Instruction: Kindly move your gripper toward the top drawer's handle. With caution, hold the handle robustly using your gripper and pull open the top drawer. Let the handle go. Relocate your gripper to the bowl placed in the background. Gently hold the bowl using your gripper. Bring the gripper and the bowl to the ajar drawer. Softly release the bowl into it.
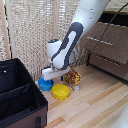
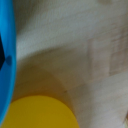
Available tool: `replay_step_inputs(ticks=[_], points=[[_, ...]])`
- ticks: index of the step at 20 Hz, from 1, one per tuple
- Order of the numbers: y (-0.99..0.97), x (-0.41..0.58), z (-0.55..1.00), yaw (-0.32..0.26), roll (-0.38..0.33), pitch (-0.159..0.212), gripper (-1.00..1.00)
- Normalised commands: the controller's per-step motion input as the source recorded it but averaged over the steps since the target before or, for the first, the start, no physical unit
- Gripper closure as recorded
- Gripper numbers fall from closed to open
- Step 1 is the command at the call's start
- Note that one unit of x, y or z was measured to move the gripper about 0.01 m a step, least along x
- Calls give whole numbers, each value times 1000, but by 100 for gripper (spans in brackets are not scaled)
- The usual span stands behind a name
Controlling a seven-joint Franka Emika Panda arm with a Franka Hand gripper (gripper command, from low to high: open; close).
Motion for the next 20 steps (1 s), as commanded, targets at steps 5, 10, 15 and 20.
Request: replay_step_inputs(ticks=[5, 10, 15, 20], points=[[35, 56, -24, 7, -1, 2, 100], [95, 107, 0, -28, 0, -2, 100], [19, 0, 0, -34, 0, -17, 100], [25, 0, 0, -25, 0, -7, 100]])
